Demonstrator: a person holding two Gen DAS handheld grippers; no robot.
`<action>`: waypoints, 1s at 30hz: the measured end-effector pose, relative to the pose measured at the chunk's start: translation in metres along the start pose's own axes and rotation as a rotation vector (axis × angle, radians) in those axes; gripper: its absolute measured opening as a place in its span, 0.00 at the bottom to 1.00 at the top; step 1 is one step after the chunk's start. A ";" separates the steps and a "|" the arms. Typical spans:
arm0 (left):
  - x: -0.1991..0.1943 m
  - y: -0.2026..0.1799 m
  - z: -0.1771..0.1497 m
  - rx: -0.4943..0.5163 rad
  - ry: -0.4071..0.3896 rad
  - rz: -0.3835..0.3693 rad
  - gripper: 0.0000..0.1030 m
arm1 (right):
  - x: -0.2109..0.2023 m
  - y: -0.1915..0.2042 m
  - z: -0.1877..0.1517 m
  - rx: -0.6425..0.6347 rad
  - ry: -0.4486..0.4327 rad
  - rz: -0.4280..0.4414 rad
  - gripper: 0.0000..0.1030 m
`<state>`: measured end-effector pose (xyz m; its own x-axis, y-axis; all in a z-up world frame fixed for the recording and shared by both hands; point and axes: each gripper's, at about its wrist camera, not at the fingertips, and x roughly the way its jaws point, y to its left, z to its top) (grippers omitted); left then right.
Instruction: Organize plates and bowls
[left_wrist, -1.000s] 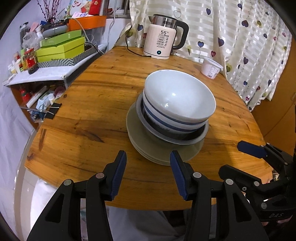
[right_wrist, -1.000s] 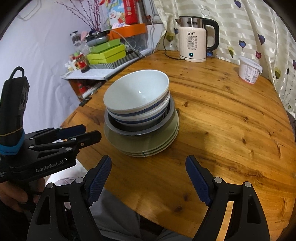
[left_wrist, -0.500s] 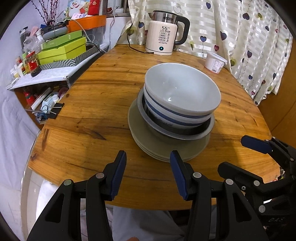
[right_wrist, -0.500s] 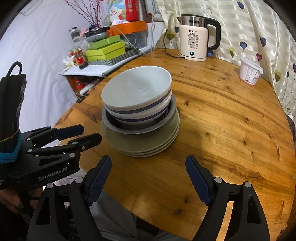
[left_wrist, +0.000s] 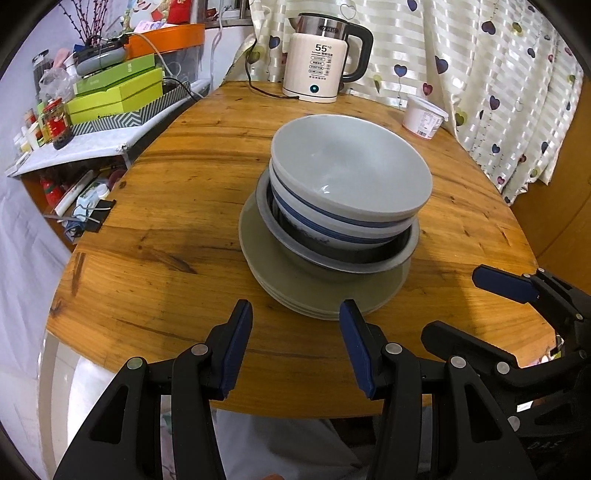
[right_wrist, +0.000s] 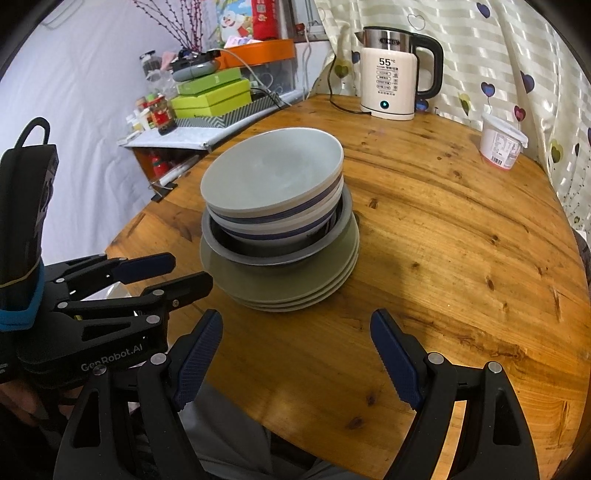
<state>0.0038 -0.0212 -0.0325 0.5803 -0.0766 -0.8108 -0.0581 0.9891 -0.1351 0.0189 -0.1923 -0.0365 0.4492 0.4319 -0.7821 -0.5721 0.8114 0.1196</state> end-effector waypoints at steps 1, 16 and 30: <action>0.000 0.000 0.000 0.001 -0.001 0.000 0.49 | 0.000 0.001 0.000 -0.001 0.000 0.000 0.81; 0.000 0.001 -0.001 -0.007 0.003 -0.002 0.49 | 0.000 0.000 -0.001 -0.001 0.000 0.003 0.81; 0.002 -0.001 -0.003 -0.011 0.013 -0.009 0.49 | 0.000 0.000 -0.003 -0.002 0.001 0.006 0.81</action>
<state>0.0031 -0.0229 -0.0356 0.5701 -0.0870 -0.8169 -0.0617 0.9870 -0.1481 0.0171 -0.1932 -0.0383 0.4451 0.4366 -0.7818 -0.5759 0.8081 0.1234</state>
